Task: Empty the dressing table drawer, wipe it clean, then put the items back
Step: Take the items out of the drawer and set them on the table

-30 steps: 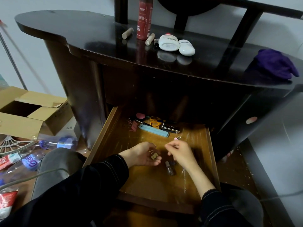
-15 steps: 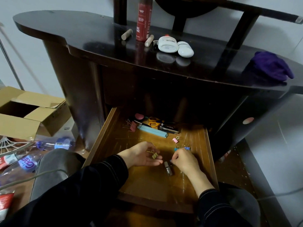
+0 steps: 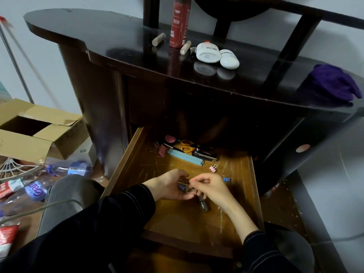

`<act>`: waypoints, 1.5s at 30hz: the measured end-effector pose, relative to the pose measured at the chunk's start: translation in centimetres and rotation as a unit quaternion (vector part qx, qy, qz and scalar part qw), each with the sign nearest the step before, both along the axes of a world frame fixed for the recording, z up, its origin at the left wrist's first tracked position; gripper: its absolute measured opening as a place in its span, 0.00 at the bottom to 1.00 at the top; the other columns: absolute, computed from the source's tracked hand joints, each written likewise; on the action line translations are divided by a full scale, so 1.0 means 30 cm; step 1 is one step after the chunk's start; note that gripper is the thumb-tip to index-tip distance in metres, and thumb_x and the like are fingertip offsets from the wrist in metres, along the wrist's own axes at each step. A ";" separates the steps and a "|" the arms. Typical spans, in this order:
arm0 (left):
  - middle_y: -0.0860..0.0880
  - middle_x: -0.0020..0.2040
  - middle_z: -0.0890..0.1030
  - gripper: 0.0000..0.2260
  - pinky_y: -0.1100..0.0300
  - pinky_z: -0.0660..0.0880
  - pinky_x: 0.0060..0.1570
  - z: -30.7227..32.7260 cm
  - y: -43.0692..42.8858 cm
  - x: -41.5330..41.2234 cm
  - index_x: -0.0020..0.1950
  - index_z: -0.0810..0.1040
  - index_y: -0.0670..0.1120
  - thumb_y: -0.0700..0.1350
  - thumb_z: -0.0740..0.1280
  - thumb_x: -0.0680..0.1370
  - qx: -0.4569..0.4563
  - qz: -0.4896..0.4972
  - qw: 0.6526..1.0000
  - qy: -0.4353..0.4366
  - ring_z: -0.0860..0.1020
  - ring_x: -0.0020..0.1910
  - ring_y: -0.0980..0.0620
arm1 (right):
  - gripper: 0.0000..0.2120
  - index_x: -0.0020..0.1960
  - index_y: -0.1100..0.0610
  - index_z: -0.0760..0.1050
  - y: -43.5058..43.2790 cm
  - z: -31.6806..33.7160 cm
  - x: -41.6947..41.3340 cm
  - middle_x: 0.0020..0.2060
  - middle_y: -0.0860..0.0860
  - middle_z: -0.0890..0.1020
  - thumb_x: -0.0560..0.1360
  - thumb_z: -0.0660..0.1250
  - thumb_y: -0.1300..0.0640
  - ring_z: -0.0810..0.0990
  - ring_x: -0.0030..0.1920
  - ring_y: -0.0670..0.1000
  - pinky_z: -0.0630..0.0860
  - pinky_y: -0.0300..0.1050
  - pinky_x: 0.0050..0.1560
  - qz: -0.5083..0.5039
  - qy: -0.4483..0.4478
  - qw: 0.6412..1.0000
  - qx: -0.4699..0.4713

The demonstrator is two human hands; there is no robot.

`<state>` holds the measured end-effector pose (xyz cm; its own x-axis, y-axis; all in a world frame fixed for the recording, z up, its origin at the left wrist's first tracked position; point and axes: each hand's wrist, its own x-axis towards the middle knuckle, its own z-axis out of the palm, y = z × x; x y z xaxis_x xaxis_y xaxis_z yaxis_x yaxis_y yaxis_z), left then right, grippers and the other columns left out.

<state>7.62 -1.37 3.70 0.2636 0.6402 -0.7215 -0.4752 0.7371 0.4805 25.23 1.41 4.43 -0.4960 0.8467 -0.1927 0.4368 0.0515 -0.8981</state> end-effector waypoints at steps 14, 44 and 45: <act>0.41 0.40 0.79 0.06 0.62 0.69 0.29 -0.007 0.006 -0.005 0.47 0.75 0.40 0.40 0.61 0.80 0.026 -0.015 0.997 0.072 0.72 0.31 0.51 | 0.11 0.62 0.54 0.75 0.003 -0.075 0.068 0.55 0.52 0.81 0.81 0.66 0.62 0.82 0.53 0.54 0.80 0.47 0.51 -0.087 -0.518 0.847 0.083; 0.43 0.40 0.79 0.05 0.65 0.68 0.25 -0.023 0.005 0.003 0.47 0.76 0.40 0.39 0.61 0.78 0.015 -0.037 0.998 0.044 0.72 0.31 0.53 | 0.20 0.71 0.55 0.72 0.094 -0.074 0.085 0.60 0.54 0.82 0.80 0.68 0.58 0.84 0.50 0.52 0.79 0.40 0.42 -0.195 -0.273 0.932 0.140; 0.43 0.40 0.79 0.05 0.64 0.69 0.25 -0.022 0.005 0.005 0.47 0.77 0.40 0.39 0.61 0.78 0.015 -0.037 0.998 0.047 0.72 0.31 0.53 | 0.21 0.72 0.55 0.72 0.101 -0.081 0.084 0.60 0.54 0.81 0.80 0.69 0.56 0.84 0.52 0.52 0.80 0.41 0.44 -0.178 -0.307 0.924 0.141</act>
